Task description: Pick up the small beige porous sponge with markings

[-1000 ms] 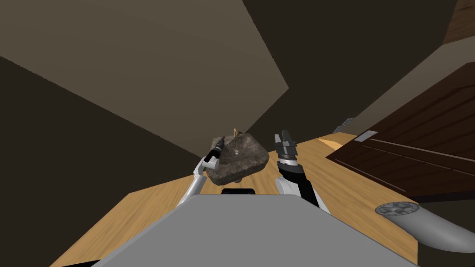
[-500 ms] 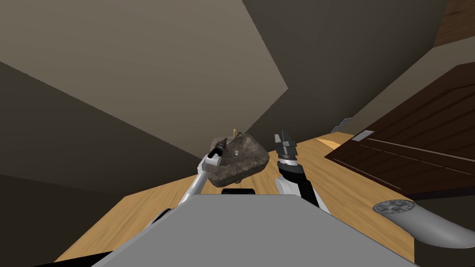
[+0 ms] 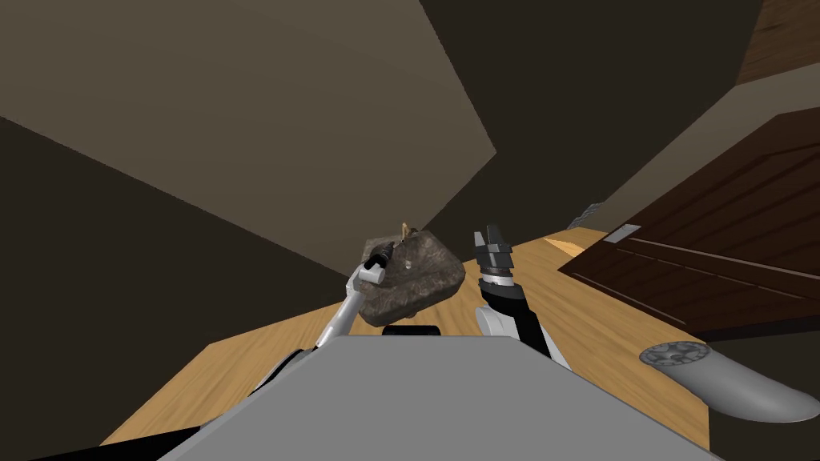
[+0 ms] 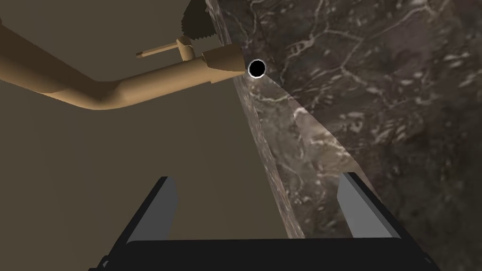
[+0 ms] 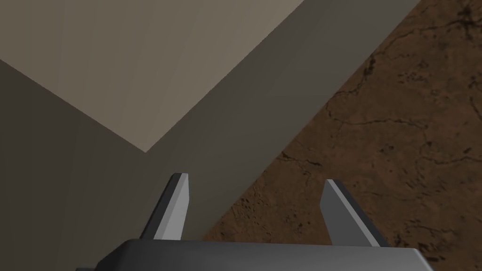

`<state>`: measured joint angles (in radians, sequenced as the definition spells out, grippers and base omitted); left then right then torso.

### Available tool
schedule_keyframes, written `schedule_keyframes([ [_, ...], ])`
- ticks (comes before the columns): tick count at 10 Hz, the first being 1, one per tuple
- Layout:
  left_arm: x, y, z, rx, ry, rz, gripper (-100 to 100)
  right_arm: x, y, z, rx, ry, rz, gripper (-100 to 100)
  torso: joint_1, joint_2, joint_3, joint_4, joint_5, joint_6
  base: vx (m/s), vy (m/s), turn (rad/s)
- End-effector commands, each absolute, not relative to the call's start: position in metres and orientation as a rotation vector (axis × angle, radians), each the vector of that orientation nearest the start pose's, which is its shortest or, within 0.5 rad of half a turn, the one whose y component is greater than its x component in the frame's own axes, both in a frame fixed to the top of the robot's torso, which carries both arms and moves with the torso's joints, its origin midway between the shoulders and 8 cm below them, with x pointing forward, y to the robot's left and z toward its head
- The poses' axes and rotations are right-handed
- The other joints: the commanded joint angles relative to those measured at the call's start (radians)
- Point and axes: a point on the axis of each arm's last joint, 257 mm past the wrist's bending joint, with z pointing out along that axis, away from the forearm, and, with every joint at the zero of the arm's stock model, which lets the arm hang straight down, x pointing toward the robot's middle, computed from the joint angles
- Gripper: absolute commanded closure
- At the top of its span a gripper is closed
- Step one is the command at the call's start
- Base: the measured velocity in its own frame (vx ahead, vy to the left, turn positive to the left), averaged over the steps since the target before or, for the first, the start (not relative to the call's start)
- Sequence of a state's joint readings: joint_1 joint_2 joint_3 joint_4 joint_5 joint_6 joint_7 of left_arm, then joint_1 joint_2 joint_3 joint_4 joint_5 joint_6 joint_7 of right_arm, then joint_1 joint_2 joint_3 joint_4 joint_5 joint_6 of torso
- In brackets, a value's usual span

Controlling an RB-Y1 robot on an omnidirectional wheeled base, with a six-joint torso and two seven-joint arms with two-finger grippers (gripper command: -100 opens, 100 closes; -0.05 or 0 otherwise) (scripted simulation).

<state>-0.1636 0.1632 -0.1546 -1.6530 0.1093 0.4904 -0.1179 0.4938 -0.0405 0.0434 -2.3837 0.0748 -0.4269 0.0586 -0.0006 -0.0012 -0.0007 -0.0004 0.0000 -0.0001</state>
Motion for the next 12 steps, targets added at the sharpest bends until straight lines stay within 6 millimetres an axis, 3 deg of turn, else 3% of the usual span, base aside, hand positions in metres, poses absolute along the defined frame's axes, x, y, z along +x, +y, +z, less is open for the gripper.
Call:
schedule_keyframes([
  [1, 0.57, 0.158, -0.243, -1.133, 1.696, -1.025, -100, 0.338, -0.249, 0.057, 0.537, 0.673, 1.252, 0, 0.0, 0.0, 0.0, 0.0, 0.0, 0.0, 0.02, -0.001, -0.025],
  [12, 0.564, 0.131, -0.32, -1.25, 2.008, -0.792, -100, 0.338, -0.249, 0.057, 0.537, 0.673, 1.252, 0, 0.0, 0.0, 0.0, 0.0, 0.0, 0.0, 0.019, 0.001, -0.026],
])
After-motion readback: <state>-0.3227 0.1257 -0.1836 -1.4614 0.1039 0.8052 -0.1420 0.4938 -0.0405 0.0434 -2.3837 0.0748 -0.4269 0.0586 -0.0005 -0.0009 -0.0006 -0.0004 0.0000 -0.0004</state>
